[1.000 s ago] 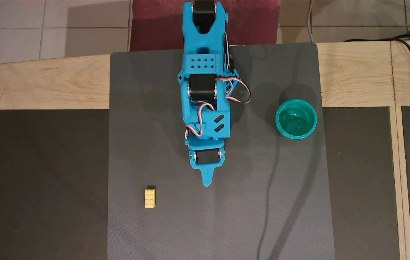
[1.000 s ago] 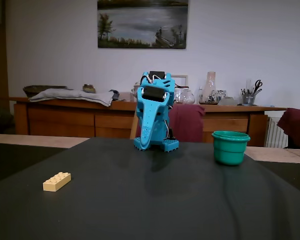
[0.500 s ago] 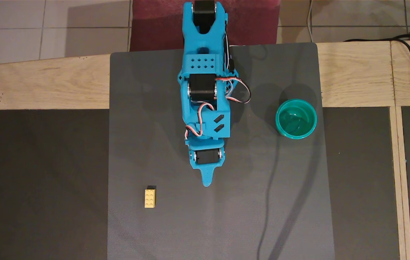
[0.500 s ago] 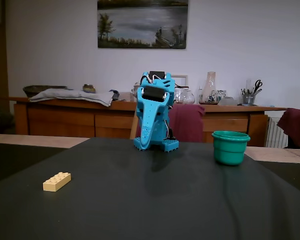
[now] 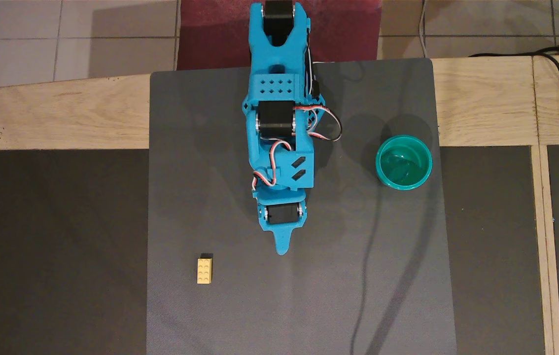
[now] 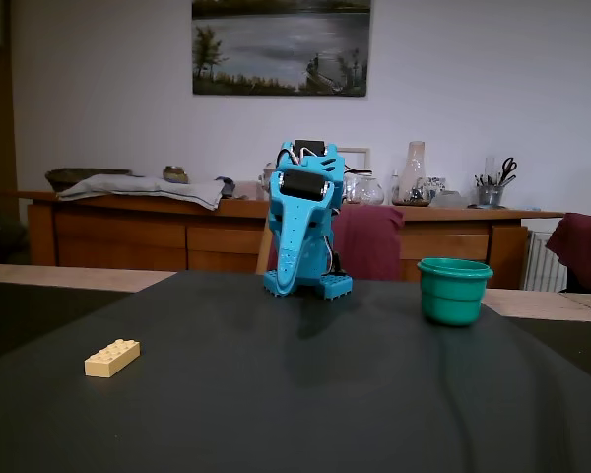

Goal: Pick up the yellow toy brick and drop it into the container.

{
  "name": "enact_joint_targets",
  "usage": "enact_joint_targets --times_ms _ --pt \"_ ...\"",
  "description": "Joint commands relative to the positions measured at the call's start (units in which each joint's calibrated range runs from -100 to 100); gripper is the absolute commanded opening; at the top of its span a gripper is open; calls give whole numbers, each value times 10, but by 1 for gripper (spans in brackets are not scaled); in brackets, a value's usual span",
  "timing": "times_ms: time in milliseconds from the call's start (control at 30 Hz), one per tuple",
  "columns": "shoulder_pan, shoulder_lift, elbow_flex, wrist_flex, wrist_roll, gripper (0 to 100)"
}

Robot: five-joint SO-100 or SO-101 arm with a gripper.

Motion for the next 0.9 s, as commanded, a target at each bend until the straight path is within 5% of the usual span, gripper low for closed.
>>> enact_joint_targets --times_ms 0,300,500,867 --pt "3 -4 2 4 0 0" --pt "4 -4 -3 4 0 0" --pt "-21 18 -146 85 -19 0" --pt "-83 453 -460 97 -36 0"
